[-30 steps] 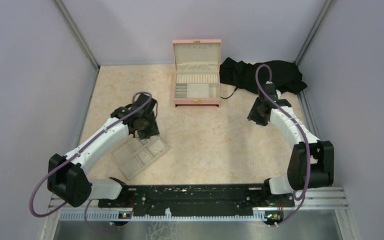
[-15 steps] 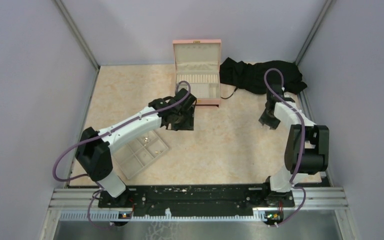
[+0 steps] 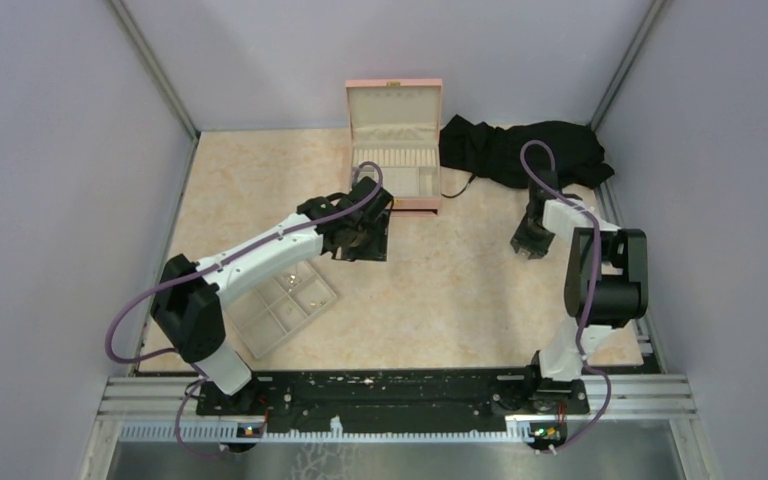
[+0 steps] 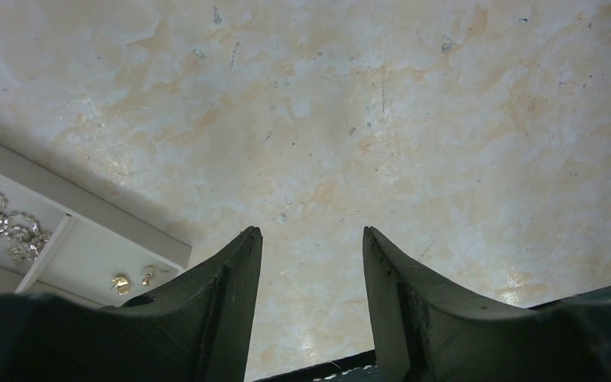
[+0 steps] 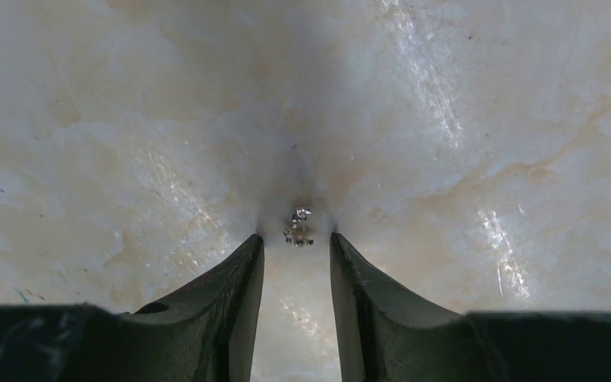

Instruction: Organize the mixed jewelry

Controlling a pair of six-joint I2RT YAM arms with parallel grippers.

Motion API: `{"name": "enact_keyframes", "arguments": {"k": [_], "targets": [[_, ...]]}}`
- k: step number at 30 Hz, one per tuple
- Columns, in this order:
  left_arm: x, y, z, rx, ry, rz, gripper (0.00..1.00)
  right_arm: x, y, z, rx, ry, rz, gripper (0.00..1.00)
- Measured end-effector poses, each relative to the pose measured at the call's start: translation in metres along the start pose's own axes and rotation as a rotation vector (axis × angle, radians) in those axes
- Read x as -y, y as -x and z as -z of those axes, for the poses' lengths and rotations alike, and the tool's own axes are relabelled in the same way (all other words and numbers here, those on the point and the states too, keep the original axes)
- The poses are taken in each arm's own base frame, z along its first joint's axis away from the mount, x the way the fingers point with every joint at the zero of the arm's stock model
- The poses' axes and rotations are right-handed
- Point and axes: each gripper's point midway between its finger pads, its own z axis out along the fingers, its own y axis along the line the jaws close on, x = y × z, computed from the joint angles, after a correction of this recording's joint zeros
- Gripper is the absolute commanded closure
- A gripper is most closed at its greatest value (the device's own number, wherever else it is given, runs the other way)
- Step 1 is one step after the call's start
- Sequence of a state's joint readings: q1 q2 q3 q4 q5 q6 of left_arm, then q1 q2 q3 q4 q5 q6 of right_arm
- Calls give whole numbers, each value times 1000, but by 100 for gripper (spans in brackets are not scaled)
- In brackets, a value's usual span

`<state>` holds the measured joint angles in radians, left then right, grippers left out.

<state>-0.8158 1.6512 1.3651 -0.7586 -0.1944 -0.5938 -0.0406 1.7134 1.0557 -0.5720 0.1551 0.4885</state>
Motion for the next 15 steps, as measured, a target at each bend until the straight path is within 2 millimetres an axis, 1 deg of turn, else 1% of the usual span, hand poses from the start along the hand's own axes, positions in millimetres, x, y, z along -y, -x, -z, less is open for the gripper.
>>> {"name": "enact_keyframes", "arguments": {"k": [4,8,15], "targets": [[0,0,0,0,0,0,43,-4,3,-5,-4,6,9,67],[0,0,0,1,2,-1,43,-4,5,-6,-2,5,11,73],[-1,0,0,3,5,0,44,-3,5,-6,-1,3,16,90]]}}
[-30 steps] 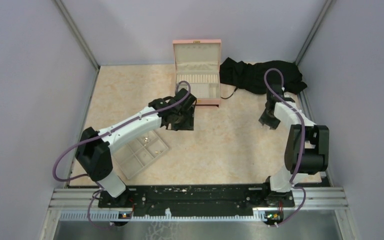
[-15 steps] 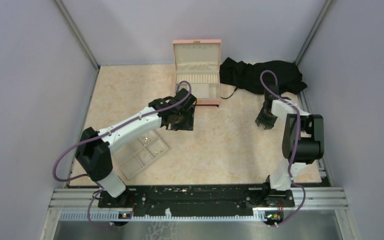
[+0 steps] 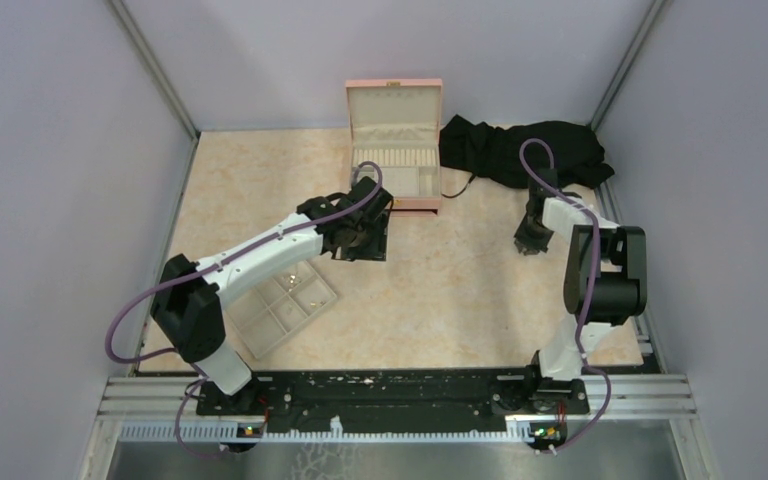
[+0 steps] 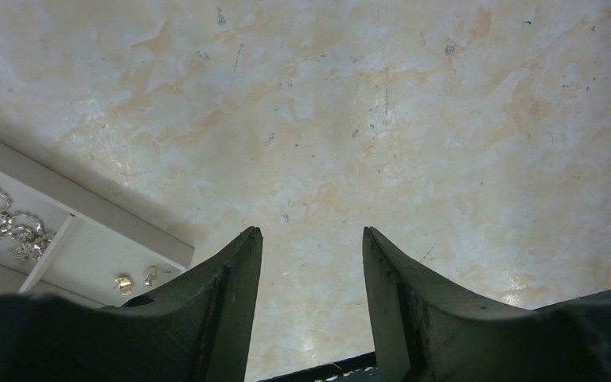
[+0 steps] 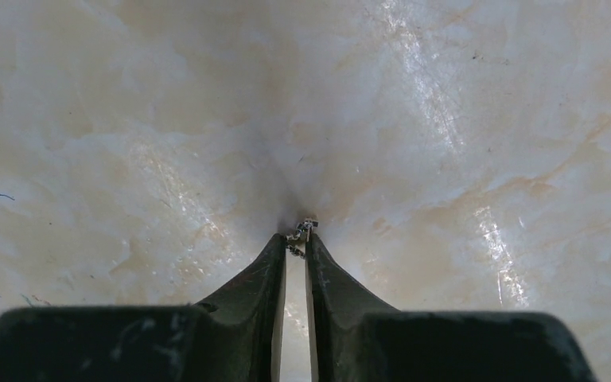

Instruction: Organize the mixed jewelry

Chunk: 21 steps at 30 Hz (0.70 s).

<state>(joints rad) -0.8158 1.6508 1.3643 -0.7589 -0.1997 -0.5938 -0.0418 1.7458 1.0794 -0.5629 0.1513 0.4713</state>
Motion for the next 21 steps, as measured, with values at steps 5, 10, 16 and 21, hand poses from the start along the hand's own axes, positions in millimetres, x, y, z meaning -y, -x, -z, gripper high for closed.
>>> {"name": "enact_keyframes", "arguments": {"k": [5,10,16,21], "targets": [[0,0,0,1,2,0,44,-2,0,1,-1,11,0,100],[0,0,0,2,2,0,44,-4,-4,2,-2,38,-4,100],[-3,2,0,12,18,-4,44,-10,-15,14,-20,89,4,100],[-12,3,3,26,34,8,43,-42,-24,42,9,177,75,100]]}}
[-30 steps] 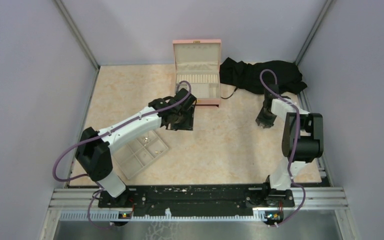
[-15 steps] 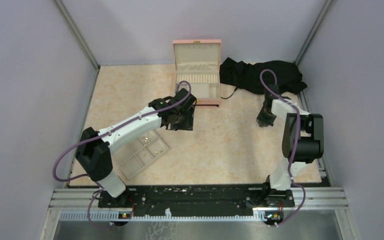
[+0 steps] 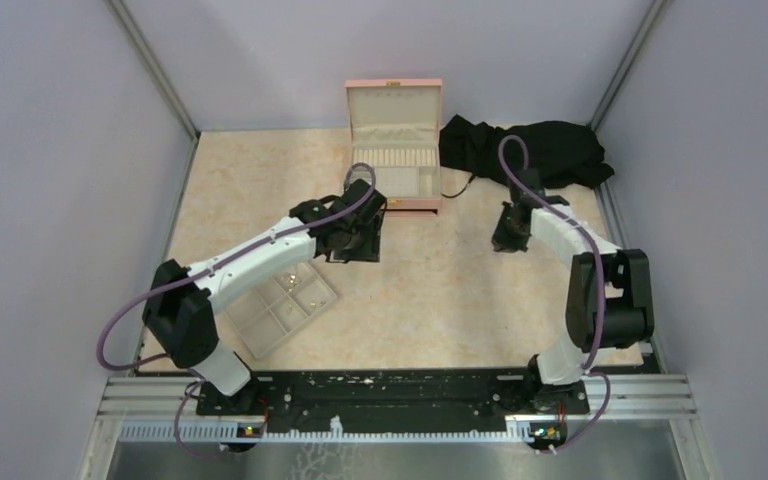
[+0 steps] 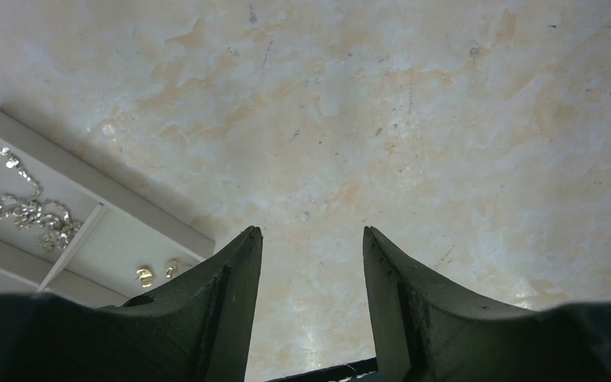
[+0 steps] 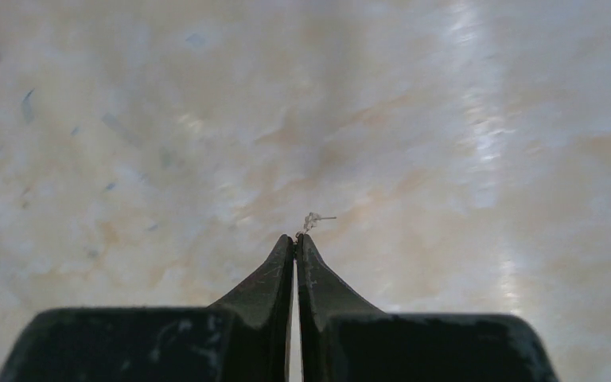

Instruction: Organize the mixed jewelry

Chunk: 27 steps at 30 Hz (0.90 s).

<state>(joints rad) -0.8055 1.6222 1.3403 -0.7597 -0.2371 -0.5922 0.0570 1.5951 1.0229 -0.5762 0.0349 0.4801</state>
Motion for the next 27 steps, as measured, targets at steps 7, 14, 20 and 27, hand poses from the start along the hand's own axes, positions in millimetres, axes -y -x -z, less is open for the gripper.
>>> {"name": "enact_keyframes", "arguments": {"k": [7,14,20,27], "targets": [[-37,-11,-1,-23,46,99,44,-115,-73,29,-71,225,265,100],[-87,-15,10,-10,107,259,44,-211,-161,54,-147,423,495,98],[-102,-25,21,-6,119,299,43,-219,-201,31,-226,386,530,58],[-92,-29,23,-15,86,282,43,-212,-184,40,-164,346,505,56]]}}
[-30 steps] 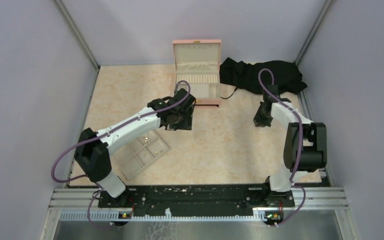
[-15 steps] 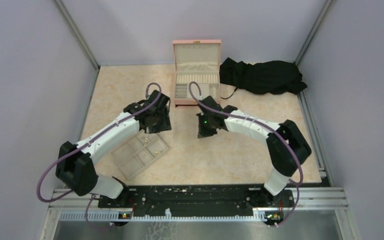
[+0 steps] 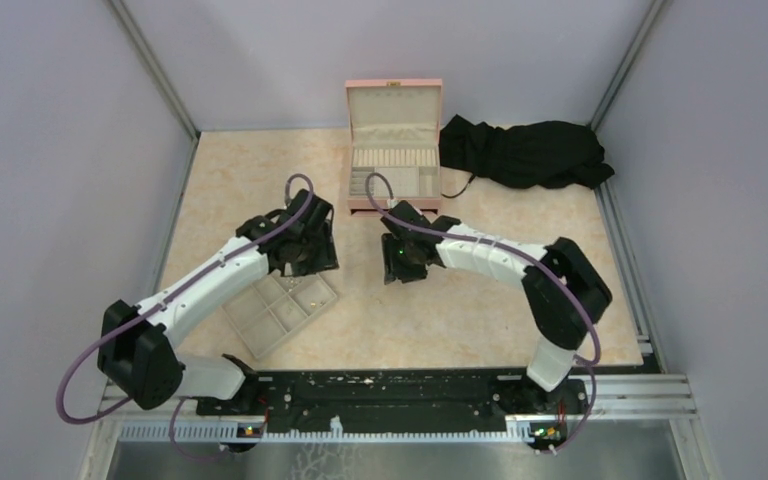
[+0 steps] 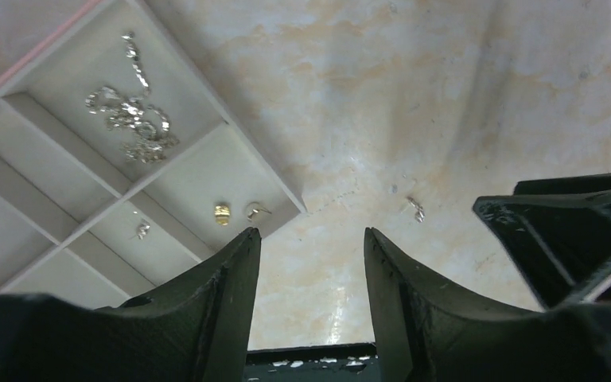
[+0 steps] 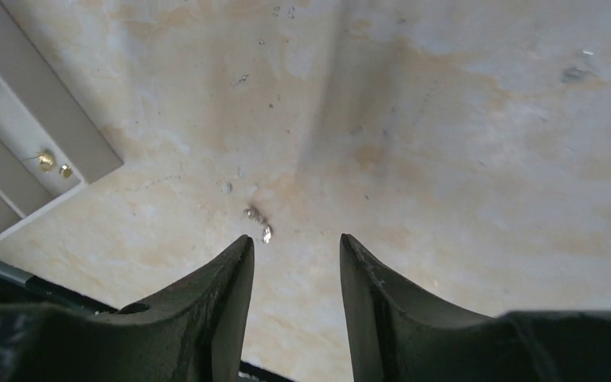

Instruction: Organize the mixed jewelry

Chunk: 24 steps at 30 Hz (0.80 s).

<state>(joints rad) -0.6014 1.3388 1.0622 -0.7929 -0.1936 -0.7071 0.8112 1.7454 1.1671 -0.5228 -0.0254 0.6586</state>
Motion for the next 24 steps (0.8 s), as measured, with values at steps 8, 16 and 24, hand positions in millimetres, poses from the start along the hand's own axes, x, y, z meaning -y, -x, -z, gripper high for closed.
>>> {"name": "enact_keyframes", "arguments": {"k": [8,16,24], "targets": [[37,-50,-10,-92,-24,-135,45,75,60,103,323,-61,-192,57],[75,-89,-28,-151,57,-145,53,168,37,132,358,-250,-356,57],[87,-109,-50,-171,129,-65,56,171,29,129,319,-261,-327,57]]}}
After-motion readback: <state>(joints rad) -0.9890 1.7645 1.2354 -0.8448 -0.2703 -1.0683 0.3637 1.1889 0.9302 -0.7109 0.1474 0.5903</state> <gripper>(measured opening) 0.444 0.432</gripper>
